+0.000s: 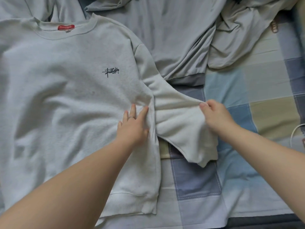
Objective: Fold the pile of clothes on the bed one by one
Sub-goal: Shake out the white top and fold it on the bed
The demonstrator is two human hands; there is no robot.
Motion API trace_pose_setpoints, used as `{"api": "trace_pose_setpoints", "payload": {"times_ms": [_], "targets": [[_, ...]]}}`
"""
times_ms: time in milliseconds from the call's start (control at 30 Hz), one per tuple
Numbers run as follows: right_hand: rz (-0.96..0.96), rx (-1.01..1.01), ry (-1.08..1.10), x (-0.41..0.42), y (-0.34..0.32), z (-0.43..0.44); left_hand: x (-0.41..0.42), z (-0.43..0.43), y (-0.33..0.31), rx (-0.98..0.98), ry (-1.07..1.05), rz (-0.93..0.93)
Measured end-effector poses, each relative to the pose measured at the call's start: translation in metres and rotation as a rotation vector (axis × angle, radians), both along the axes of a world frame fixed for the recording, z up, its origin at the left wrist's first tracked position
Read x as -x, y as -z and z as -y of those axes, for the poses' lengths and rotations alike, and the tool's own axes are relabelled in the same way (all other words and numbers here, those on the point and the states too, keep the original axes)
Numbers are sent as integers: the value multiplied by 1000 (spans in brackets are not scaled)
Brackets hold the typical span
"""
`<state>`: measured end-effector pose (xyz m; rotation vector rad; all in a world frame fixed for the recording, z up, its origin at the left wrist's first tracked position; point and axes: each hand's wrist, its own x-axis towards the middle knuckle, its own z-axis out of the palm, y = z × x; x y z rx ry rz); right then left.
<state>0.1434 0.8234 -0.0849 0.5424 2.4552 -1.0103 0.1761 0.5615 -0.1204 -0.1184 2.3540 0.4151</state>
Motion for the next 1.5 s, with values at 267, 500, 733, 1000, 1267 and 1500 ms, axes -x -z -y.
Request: {"api": "trace_pose_setpoints", "payload": {"times_ms": [267,500,733,1000,1267,1500], "targets": [[101,-44,-204,49,-24,-52,4,0,1,40,20,54],[305,188,-174,40,-33,-109,12,-19,-5,127,-71,58],[-106,-21,51,87,-94,-183,52,-44,-12,185,-317,215],[242,-151,-230,116,-123,-246,93,-135,-23,81,-54,-300],[118,-89,-98,124,-104,-278,124,-218,-10,-64,40,-301],[160,66,-27,115,-76,-300,118,-263,-6,-71,93,-232]]}}
